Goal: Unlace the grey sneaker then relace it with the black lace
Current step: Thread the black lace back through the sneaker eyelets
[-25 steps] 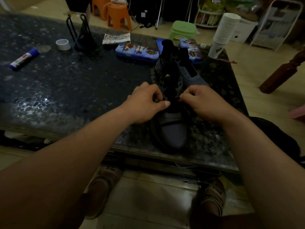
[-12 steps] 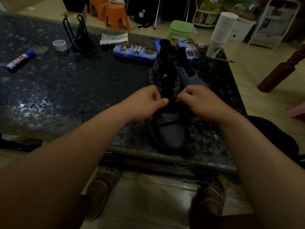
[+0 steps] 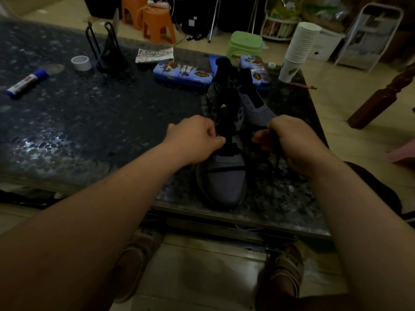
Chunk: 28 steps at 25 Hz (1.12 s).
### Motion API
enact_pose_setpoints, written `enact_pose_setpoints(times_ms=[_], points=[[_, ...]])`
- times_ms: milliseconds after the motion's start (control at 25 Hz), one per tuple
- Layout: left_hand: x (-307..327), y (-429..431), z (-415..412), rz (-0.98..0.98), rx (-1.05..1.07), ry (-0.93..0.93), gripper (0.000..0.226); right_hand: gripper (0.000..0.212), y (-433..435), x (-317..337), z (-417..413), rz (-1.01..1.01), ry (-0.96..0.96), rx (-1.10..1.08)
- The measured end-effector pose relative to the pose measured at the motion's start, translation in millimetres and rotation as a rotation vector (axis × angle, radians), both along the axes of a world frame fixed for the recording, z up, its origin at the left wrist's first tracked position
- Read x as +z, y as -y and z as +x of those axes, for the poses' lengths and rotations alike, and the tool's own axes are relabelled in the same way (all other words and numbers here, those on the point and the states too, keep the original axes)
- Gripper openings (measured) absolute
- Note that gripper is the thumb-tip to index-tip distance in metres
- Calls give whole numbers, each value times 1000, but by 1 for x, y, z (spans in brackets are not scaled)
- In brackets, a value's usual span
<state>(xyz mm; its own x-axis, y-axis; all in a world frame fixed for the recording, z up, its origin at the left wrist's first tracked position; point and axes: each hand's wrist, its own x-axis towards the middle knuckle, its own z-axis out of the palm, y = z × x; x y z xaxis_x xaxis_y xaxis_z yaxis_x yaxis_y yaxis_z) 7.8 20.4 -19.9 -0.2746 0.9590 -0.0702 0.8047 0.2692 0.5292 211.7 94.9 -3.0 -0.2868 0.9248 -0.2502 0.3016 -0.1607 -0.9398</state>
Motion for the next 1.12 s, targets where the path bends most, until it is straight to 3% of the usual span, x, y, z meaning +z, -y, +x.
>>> enact_pose_setpoints(times_ms=[80,120,240,360,520,680,760,840,880,920,1000,1120], points=[[0,1,0,6,11,12,34,28,7,1,-7,213,318,139],[0,1,-1,12,11,15,34,33,9,0,-10,260,389,204],[-1,2,0,16,-2,49,33,49,11,-3,-19,278,433,258],[-4,1,0,12,-16,100,32,60,9,-7,-24,199,323,213],[-4,0,-1,24,-22,85,31,45,7,-9,-26,330,439,341],[-6,0,-2,44,-20,-7,35,33,2,-3,-18,303,426,306],[-6,0,-3,48,-27,-39,37,27,-7,5,-7,250,220,135],[-7,1,-4,44,-38,-45,38,18,-12,11,0,9,-293,-103],[-7,1,-4,44,-41,-43,38,17,-13,10,0,-66,-455,-148],[-7,2,-4,45,-42,-39,38,16,-11,7,-2,-102,-487,-138],[-9,2,-2,56,-47,-33,37,22,-2,-3,-12,-80,-304,-42],[-9,2,-1,80,-55,-52,35,52,4,-8,-20,241,361,242]])
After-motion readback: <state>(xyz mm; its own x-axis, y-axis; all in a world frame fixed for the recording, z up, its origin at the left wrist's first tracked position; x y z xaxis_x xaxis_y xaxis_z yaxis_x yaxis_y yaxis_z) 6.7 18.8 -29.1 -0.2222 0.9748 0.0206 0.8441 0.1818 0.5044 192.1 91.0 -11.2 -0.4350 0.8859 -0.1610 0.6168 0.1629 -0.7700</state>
